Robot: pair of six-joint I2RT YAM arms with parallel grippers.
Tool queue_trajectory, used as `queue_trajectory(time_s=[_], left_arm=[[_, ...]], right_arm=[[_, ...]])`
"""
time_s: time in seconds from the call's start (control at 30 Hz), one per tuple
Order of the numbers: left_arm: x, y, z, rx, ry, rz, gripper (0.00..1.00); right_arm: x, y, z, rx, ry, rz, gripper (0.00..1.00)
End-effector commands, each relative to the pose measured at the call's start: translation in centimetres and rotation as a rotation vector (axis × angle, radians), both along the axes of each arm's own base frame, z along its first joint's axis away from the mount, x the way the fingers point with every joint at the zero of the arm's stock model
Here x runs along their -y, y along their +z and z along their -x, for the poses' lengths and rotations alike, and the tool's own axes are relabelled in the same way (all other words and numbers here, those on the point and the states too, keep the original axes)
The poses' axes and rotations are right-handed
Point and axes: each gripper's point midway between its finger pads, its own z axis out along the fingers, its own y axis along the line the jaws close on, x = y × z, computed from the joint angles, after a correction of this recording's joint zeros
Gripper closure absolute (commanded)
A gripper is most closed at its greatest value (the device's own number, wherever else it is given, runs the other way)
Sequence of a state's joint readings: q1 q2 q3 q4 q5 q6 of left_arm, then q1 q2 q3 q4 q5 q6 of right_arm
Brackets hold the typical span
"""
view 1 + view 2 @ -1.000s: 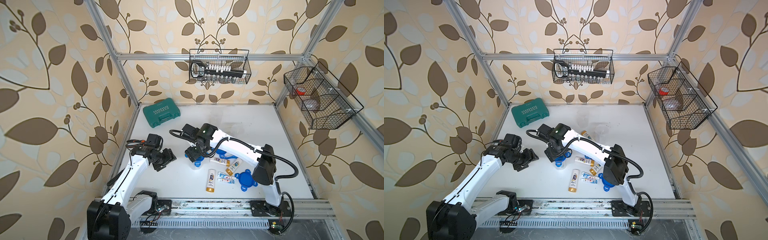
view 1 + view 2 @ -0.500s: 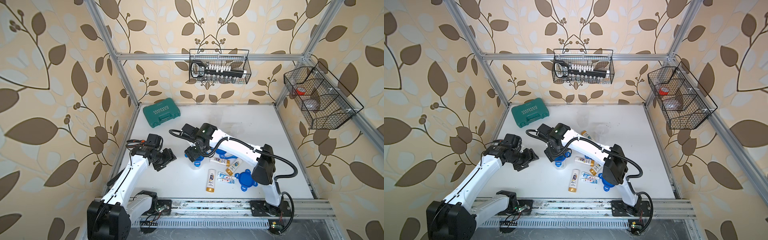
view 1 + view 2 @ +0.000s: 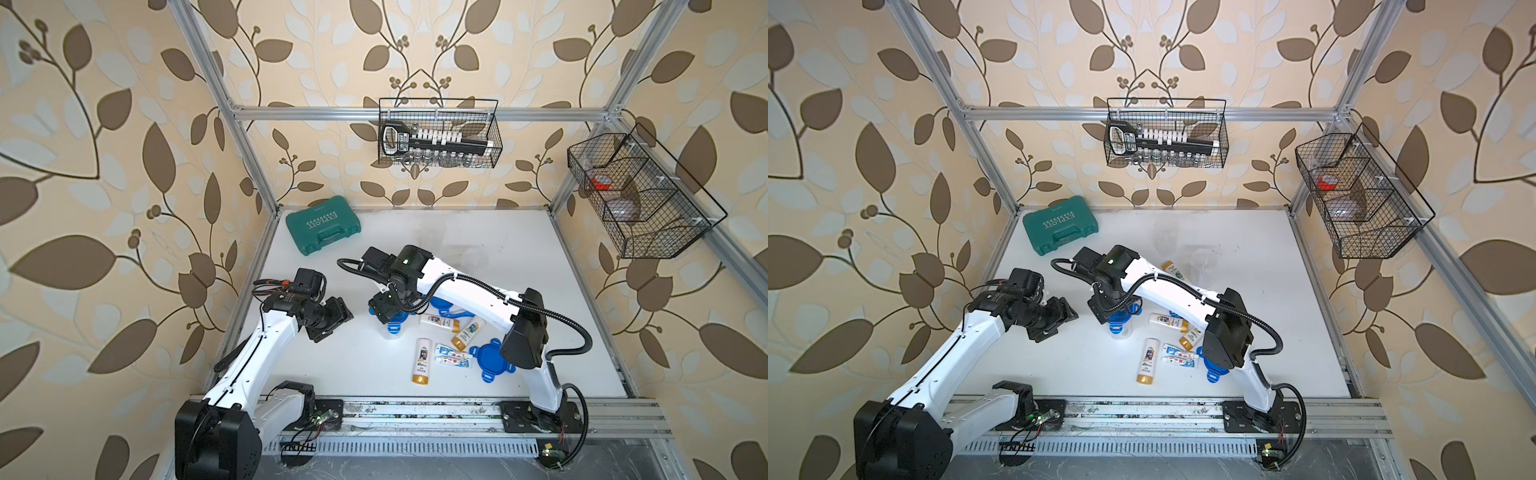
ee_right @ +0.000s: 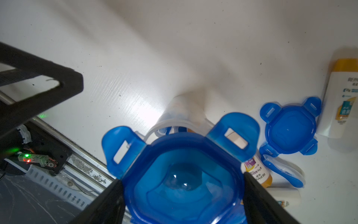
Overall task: Pack away toiletry kits
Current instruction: Close the lid on the container.
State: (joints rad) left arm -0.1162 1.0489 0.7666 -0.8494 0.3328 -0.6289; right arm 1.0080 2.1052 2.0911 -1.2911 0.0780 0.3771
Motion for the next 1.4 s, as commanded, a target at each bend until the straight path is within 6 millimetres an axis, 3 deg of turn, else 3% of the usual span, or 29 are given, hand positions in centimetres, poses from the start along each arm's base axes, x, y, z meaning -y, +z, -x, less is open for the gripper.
queue_trajectory(time_s=[0.0,0.53,0.73,0.93,1.37], left_arm=[[-0.1,-0.1,-0.1,-0.001,0.011,0.004,0.26],[-0.1,-0.3,0.3,-0.007,0.023,0.01,0.26],[-0.1,-0.2,0.2,-0.004,0.025,0.011,0.26],[-0.3,0.2,0.2,0.002,0.025,-0.001,0.26],[-2.0,2.7,-0.2,0.043,0.017,-0.106,0.23]], right_arm=[[-0.6,-0.5,0.4,-0.019,0.006,0.003,0.22],[-1.1,-1.4,0.8,-0.036,0.033,0.016,0.21],[-0.9,-1.9,1.2,-0.04,0.046,0.036,0.16],[-1.1,-1.1,0.9,-0.015,0.041,0.017,0.0],[-0.7,2.7,-0.2,0.033,-0.026,-0.042,0.0]])
